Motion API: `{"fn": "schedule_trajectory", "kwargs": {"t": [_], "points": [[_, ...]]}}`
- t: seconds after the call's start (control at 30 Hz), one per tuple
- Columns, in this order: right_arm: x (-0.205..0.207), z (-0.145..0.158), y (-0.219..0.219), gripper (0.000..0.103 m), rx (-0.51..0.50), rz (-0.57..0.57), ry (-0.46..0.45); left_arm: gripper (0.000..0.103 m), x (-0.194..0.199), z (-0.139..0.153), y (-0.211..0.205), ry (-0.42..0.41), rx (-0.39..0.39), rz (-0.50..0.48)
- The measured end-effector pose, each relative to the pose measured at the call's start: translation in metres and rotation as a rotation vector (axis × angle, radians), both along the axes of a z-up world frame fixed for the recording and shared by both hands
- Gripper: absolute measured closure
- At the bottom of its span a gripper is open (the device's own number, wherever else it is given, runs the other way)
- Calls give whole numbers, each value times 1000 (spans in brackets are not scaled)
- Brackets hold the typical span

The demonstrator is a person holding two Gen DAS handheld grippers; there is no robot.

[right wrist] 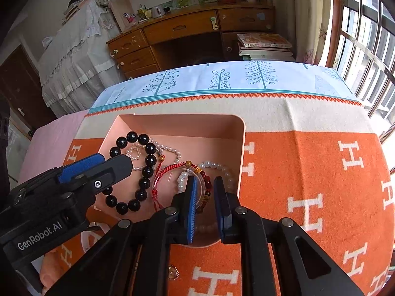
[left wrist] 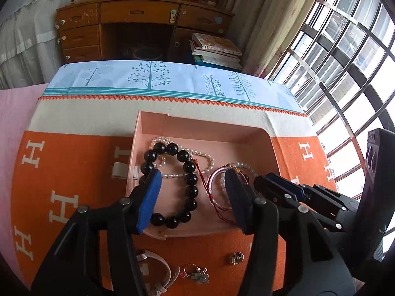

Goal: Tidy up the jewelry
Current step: 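Lower both bracelets into the pink tray and open both tools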

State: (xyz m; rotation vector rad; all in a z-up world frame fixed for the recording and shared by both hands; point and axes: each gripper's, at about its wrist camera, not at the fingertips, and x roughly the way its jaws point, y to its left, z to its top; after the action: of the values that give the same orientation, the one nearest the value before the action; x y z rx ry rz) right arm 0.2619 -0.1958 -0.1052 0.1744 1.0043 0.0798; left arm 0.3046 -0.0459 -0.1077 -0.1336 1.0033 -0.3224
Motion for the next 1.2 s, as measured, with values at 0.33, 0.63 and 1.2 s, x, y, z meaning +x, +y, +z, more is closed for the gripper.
{"fn": "schedule_trajectory", "kwargs": {"t": [0.33, 0.63, 1.2], "points": [[-17, 9, -6, 79, 10, 1, -24, 53, -11, 8, 13, 1, 11, 9], [-42, 25, -8, 79, 2, 7, -43, 53, -33, 21, 29, 12, 16, 30], [-116, 77, -15, 72, -2, 47, -107, 53, -115, 74, 48, -58, 37, -29]]}}
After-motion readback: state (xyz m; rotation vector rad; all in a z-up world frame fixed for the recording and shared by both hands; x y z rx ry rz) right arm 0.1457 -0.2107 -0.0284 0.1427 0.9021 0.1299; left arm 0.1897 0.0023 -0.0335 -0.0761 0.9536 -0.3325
